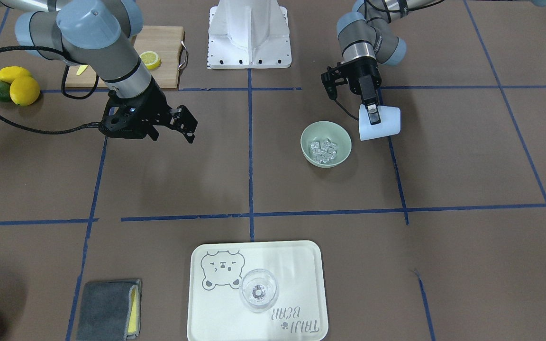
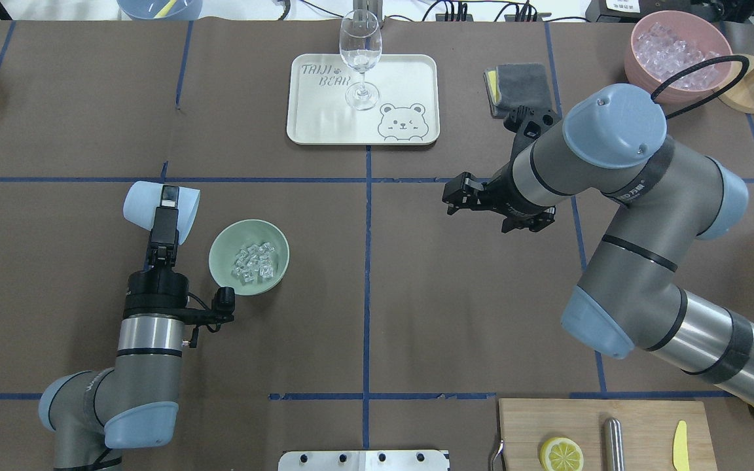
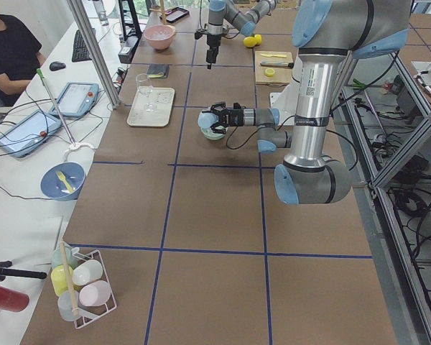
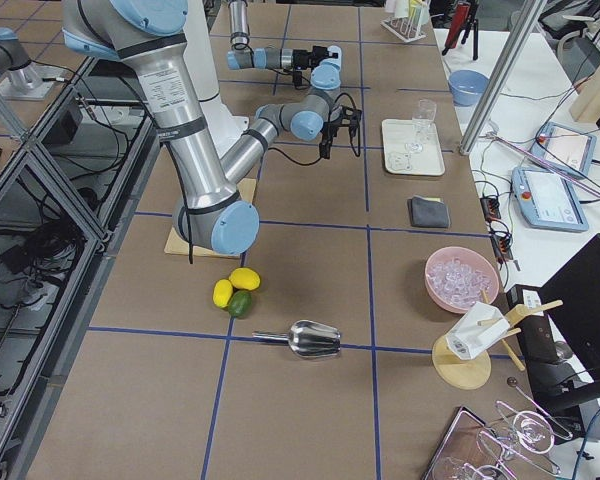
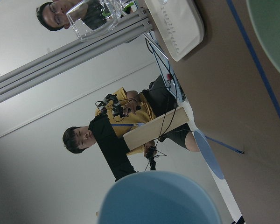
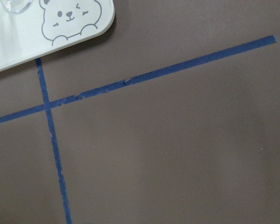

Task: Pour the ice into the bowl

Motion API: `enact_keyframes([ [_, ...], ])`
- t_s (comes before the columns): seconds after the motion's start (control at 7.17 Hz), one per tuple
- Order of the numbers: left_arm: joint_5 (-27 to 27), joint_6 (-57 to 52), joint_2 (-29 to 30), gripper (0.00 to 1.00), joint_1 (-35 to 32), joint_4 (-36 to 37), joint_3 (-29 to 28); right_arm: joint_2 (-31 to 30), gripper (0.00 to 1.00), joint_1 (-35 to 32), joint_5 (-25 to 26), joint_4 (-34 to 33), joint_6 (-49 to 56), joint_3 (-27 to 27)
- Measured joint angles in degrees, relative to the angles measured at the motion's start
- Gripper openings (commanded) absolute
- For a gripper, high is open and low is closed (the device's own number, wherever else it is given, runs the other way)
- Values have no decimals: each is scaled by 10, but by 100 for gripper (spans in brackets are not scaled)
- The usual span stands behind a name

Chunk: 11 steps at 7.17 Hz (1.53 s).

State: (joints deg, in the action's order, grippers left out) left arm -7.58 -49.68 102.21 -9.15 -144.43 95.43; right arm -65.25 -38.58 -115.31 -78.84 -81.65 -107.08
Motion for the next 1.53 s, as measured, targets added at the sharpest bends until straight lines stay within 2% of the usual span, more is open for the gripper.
enact_keyframes([
  [0.28,-10,0,1,0,11,-53,-1,2,100,0,0,0,-1,0],
  [0.98,-110,-72,-10,0,9,-69,18,1,100,0,1,0,-1,-1],
  [1.53,-182,-42,-90,0,-2,-74,72,1,100,1,1,0,-2,-1],
])
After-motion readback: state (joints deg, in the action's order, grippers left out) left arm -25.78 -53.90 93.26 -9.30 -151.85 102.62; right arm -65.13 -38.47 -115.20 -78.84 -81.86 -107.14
